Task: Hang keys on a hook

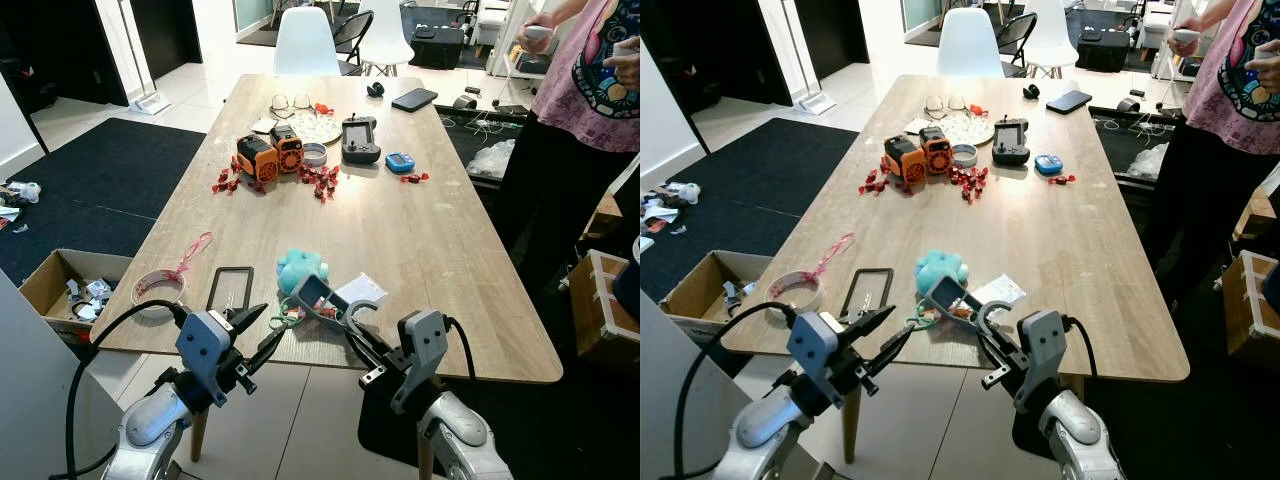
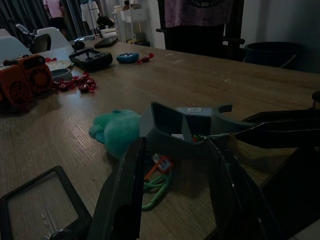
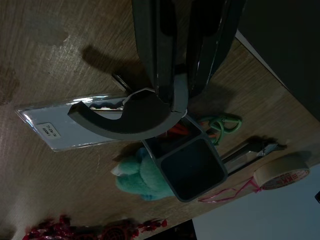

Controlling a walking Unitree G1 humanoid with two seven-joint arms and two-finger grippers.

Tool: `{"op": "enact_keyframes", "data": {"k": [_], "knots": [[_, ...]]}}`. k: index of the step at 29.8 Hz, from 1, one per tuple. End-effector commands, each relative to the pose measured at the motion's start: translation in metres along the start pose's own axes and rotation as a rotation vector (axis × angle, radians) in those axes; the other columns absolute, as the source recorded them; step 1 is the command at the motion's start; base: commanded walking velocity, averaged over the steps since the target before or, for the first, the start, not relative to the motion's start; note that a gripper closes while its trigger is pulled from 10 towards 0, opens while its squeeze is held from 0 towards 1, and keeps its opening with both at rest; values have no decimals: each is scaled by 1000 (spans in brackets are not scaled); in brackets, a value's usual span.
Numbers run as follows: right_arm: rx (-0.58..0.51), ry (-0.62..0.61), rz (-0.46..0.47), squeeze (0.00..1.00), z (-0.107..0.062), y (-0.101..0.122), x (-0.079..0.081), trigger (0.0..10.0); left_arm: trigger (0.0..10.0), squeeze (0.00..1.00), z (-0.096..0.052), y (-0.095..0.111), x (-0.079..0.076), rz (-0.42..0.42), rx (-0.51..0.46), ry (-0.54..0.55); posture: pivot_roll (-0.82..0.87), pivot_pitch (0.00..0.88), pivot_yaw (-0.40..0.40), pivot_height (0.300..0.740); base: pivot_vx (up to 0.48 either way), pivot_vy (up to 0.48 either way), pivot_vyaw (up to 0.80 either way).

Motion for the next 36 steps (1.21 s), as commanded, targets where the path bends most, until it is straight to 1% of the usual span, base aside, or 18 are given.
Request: {"op": "enact_keyframes", "data": {"k": [1,5,10,11,13,14,15,19,21,22,23,24,27,28,29,30,32,36], "knots": [[-21,2,7,0,0,3,0,0,10000,0,-3,0,1,26,11,-14,56,81,-10,740,0,0,0],[-63,-3,10,0,3,16,0,0,10000,0,-3,0,2,27,11,-9,51,81,-7,740,0,0,0],[-220,-20,1,0,13,67,-3,0,10000,0,-3,1,6,22,3,12,46,82,-3,740,0,0,0],[-220,-20,1,0,13,67,-3,0,10000,0,-3,1,6,22,3,12,46,82,-3,740,0,0,0],[-280,-52,-2,0,14,86,-10,0,10000,0,-2,1,7,21,0,15,43,82,-2,740,0,0,0],[-329,-100,-19,0,14,101,-22,0,10000,0,-1,1,7,19,-4,16,41,79,-1,740,0,0,0],[-329,-100,-19,0,14,101,-22,0,10000,0,-1,1,7,19,-4,16,41,79,-1,740,0,0,0],[-362,-180,-29,0,8,111,-43,0,10000,0,-1,1,7,15,-8,19,43,75,-3,740,0,0,0],[-362,-303,-33,0,-1,111,-69,0,10000,0,-2,1,7,11,-6,22,44,75,-4,740,0,0,0],[-362,-303,-33,0,-1,111,-69,0,10000,0,-2,1,7,11,-6,22,44,75,-4,740,0,0,0],[-361,-370,-38,0,-7,110,-82,0,10000,0,-3,0,7,10,-3,22,44,74,-3,740,0,0,0],[-361,-370,-38,0,-7,110,-82,0,10000,0,-3,0,7,10,-3,22,44,74,-3,740,0,0,0],[-346,-633,-4,0,-42,99,-135,0,10000,0,-11,-8,6,4,26,23,46,71,-2,740,0,0,0],[-342,-702,14,0,-53,95,-148,0,10000,0,-14,-11,5,2,36,23,46,71,-2,740,0,0,0],[-342,-702,14,0,-53,95,-148,0,10000,0,-14,-11,5,2,36,23,46,71,-2,740,0,0,0],[-338,-794,38,0,-73,88,-166,0,10000,0,-18,-14,5,-3,48,25,46,69,-2,740,0,0,0],[-336,-815,41,0,-78,86,-170,0,10000,0,-19,-15,4,-4,50,26,46,69,-2,740,0,0,0],[-315,-947,64,0,-110,71,-191,0,10000,0,-22,-16,4,-7,56,30,48,64,-3,740,0,0,0]]}}
Point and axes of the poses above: a point about 5 cm out from each wrist's last joint towards the gripper, its own z axis pointing out of the wrist towards the gripper, its own y axis along the axis of the wrist's last joint, x = y × z, the point moved 6 cm from there along z, pointing out of the wrist towards the gripper, and after that the axes turned 7 degrees about z, right-handed, at the moved point
